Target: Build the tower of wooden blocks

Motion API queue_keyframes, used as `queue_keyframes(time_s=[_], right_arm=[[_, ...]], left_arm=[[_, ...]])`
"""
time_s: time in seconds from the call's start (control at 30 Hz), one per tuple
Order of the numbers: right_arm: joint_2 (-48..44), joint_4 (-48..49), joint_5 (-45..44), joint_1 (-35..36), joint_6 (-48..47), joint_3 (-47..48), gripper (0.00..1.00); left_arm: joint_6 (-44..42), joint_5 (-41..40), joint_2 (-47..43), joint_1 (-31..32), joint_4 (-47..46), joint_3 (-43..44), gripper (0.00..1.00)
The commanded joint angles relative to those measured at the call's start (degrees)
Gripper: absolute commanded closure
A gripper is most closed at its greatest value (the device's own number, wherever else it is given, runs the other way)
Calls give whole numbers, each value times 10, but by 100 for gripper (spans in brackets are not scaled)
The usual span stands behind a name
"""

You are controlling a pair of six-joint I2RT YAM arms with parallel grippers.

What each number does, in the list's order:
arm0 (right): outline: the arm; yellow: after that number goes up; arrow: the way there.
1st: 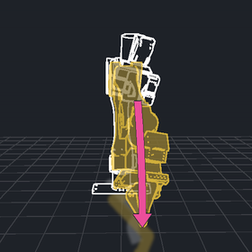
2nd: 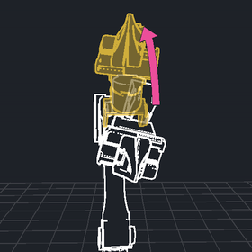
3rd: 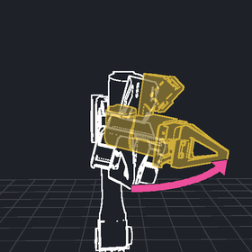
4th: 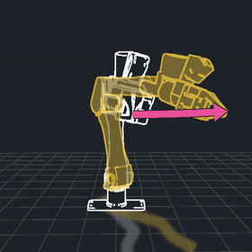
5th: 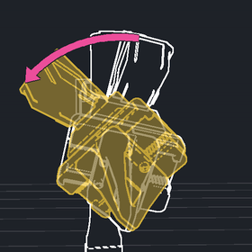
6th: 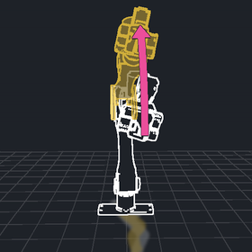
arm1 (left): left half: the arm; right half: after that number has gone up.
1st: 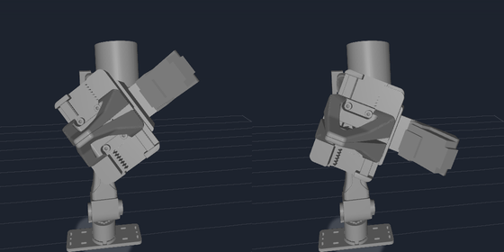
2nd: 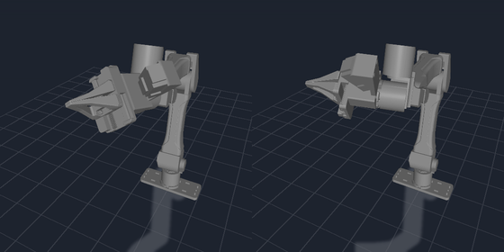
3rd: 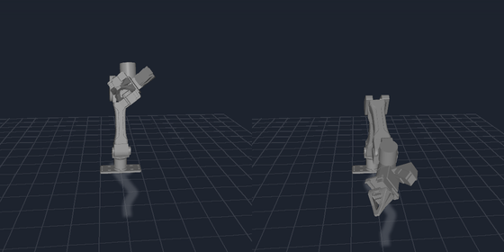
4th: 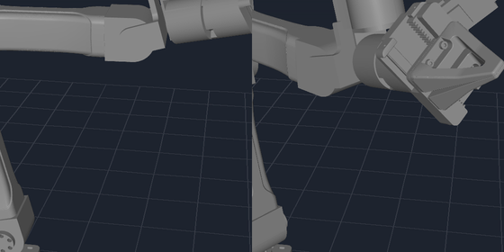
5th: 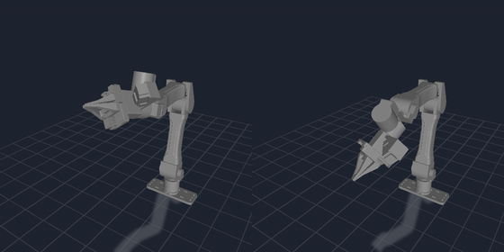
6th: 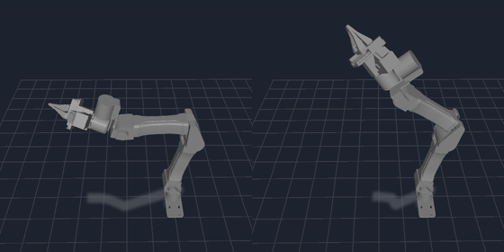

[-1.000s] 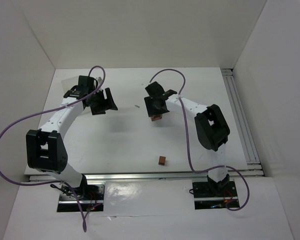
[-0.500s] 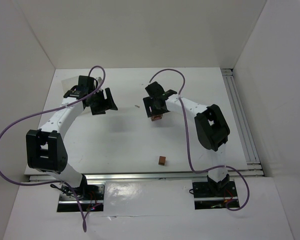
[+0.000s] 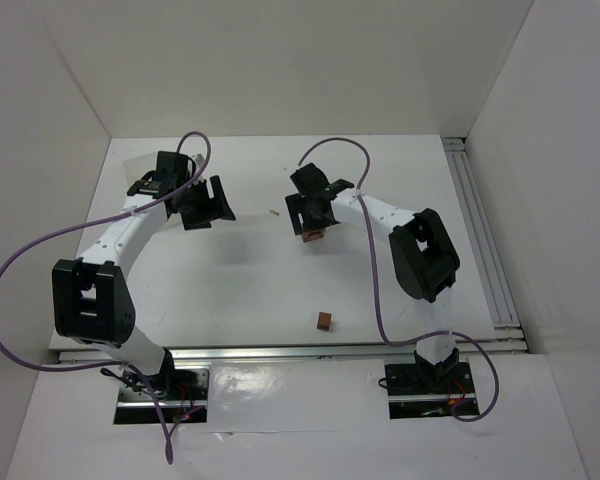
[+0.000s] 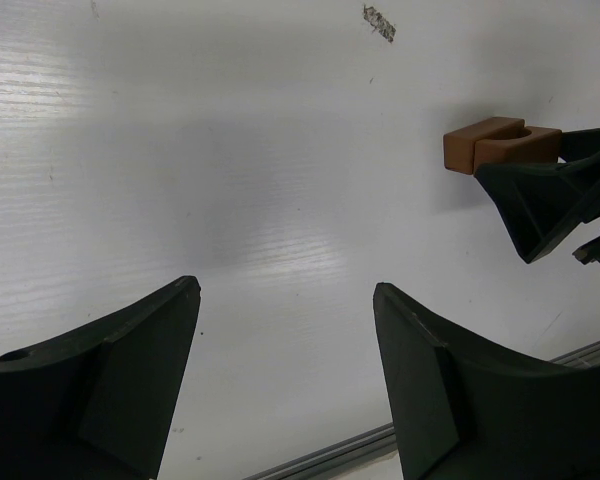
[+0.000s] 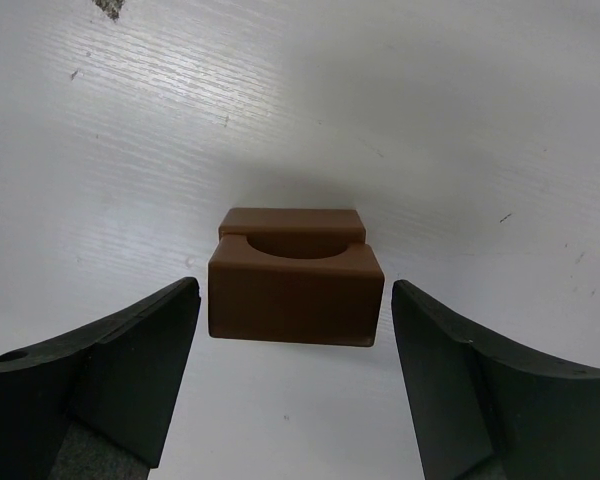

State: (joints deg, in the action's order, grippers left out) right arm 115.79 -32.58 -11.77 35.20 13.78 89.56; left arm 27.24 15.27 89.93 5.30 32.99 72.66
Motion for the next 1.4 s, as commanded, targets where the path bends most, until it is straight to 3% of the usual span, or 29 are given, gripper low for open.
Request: queue_keyframes(time_s=[0.0, 0.2, 0.27, 0.33, 0.53, 0.7, 0.93, 0.97, 1.37], right_arm=[[8, 5, -6, -3, -6, 17, 16], [8, 0, -11, 2, -6, 27, 16], [8, 0, -11, 2, -6, 27, 14], [14, 0, -17, 2, -6, 27, 6], [19, -6, -17, 2, -1, 33, 6], [14, 0, -17, 7, -1, 27, 20], [14, 0, -22, 7, -1, 27, 23], [14, 0, -22, 7, -6, 27, 27], [14, 5, -22, 13, -17, 27, 27]], left_arm=[[2, 9, 2, 1, -2, 21, 18], [2, 9, 2, 1, -2, 21, 18], [2, 9, 2, 1, -2, 21, 18], [2, 9, 2, 1, -2, 21, 18], [2, 9, 2, 1, -2, 16, 18], [2, 9, 2, 1, -2, 16, 18], [2, 9, 2, 1, -2, 16, 18], [2, 9, 2, 1, -2, 16, 18], [2, 9, 2, 1, -2, 16, 18]])
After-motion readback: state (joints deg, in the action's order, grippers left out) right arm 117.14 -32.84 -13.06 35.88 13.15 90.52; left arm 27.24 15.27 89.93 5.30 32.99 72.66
